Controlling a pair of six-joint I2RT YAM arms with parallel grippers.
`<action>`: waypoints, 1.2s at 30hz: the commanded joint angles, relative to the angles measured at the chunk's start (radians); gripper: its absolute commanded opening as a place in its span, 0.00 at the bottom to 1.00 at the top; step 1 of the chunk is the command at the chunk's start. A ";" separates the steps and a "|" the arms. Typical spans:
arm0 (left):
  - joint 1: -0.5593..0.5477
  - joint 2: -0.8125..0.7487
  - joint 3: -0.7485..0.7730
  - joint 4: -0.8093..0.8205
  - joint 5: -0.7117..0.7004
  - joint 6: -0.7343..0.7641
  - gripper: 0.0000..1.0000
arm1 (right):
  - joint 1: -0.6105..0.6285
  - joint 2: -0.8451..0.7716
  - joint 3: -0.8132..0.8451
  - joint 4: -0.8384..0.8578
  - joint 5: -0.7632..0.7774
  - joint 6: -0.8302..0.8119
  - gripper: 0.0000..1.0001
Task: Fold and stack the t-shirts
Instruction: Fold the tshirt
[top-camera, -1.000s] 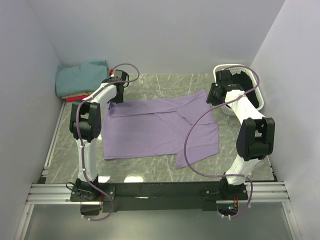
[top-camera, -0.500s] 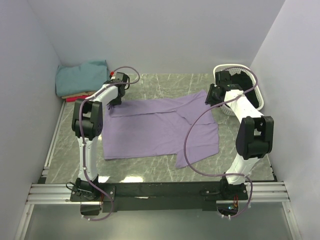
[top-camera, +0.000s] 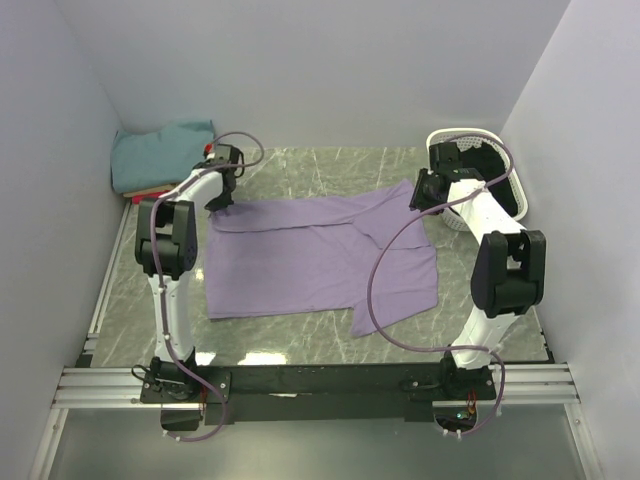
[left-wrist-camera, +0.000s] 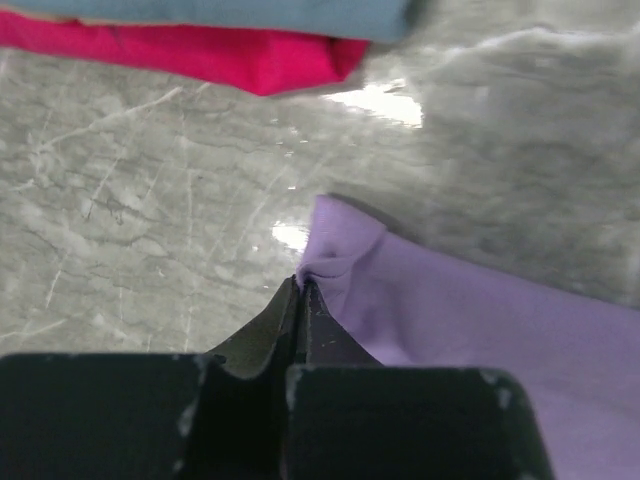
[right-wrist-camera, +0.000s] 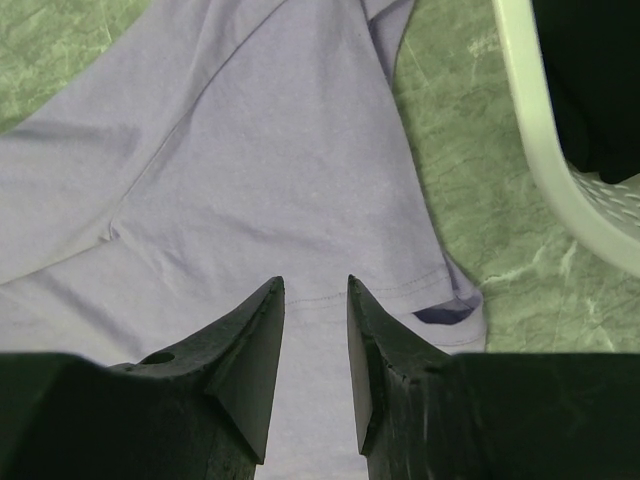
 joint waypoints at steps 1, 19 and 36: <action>0.052 -0.093 -0.040 0.050 0.062 -0.051 0.01 | 0.006 0.035 0.034 0.013 -0.034 -0.012 0.39; 0.101 -0.133 -0.116 0.052 0.041 -0.208 0.12 | 0.007 0.080 0.043 0.045 -0.025 -0.008 0.38; 0.096 -0.343 -0.253 0.285 0.277 -0.244 0.48 | 0.006 0.394 0.413 0.055 -0.250 -0.009 0.40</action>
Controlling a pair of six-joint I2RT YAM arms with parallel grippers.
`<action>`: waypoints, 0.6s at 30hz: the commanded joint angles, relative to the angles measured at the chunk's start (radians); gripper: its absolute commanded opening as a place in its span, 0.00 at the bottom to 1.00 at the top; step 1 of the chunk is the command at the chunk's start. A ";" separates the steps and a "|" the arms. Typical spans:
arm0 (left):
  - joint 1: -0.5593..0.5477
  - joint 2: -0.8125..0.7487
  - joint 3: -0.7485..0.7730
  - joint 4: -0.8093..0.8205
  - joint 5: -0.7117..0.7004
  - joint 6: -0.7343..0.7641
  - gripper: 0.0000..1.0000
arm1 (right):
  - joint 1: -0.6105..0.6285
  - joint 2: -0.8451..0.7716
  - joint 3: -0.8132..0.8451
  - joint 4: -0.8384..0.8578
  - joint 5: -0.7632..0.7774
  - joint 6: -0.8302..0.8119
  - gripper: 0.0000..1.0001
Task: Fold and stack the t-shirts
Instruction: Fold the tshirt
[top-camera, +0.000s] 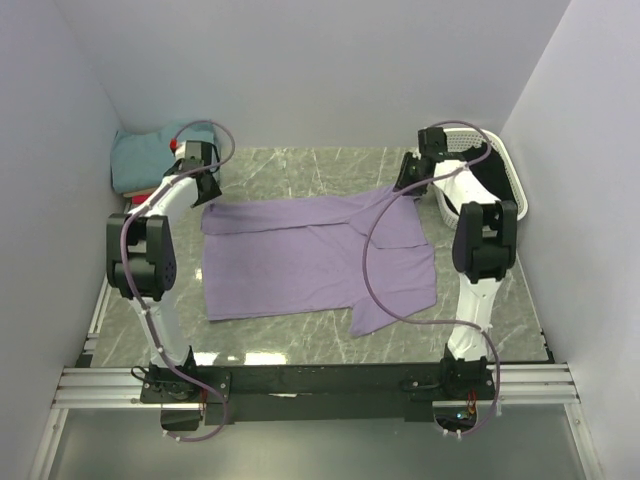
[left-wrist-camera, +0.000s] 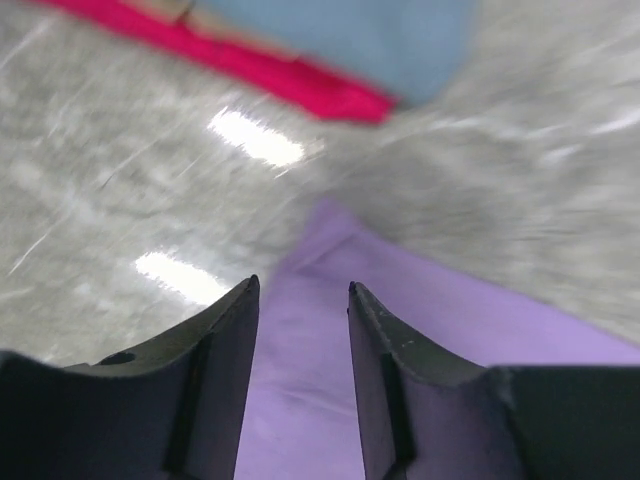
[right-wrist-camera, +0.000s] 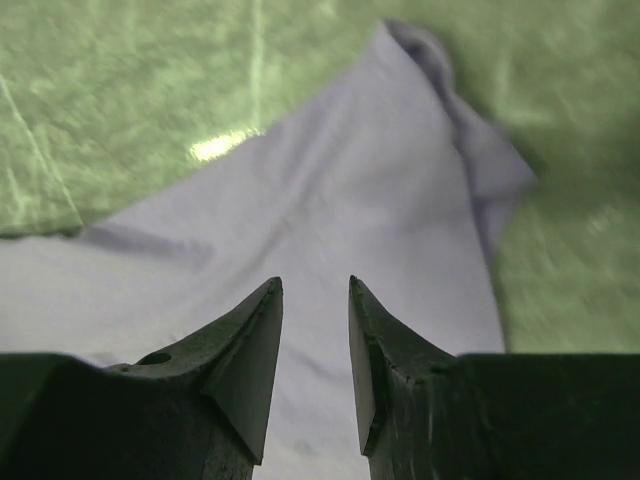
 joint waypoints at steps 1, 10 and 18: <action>-0.001 -0.106 -0.044 0.171 0.159 -0.038 0.49 | 0.006 0.092 0.137 0.011 -0.129 -0.004 0.40; -0.032 0.028 -0.015 0.227 0.472 -0.038 0.49 | 0.003 0.210 0.228 -0.075 -0.090 0.005 0.40; -0.038 0.163 0.111 -0.003 0.313 -0.006 0.50 | -0.014 0.251 0.247 -0.122 0.021 0.056 0.38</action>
